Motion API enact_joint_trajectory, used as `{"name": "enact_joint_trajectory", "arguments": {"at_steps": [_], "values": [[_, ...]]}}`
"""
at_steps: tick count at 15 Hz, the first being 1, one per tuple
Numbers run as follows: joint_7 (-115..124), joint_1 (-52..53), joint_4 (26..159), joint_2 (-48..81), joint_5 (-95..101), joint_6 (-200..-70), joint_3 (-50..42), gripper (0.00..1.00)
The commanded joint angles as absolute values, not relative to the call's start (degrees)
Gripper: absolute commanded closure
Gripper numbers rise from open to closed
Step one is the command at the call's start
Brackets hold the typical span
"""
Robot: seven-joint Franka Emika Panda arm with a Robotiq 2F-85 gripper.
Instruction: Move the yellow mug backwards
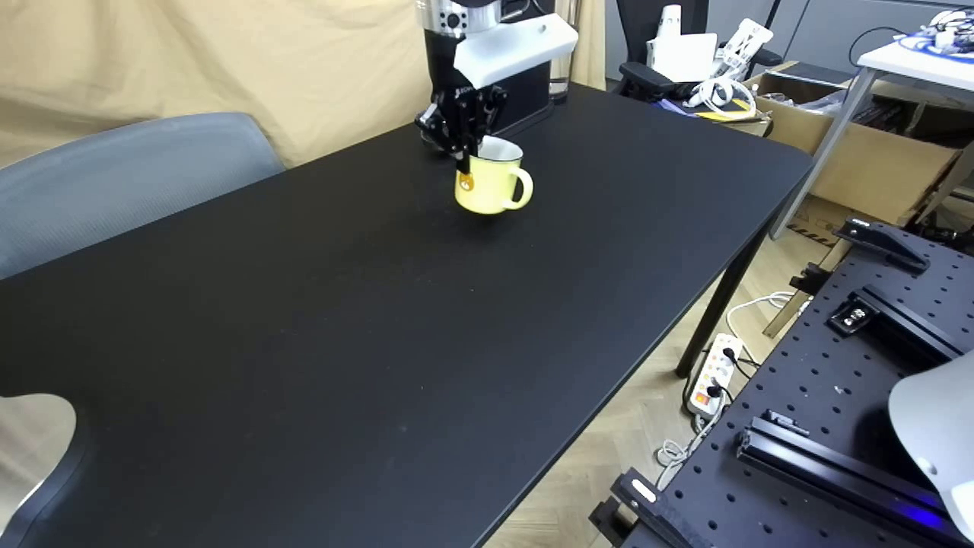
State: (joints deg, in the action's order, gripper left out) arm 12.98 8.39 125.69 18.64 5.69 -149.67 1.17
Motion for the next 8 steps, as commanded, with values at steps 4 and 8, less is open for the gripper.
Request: {"name": "enact_joint_trajectory", "arguments": {"at_steps": [4,8], "values": [[13.4,9.1,113.1,26.2,6.6,-144.7,0.3,0.97],[14.0,9.8,110.0,29.3,6.9,-144.4,-0.3,0.97]]}}
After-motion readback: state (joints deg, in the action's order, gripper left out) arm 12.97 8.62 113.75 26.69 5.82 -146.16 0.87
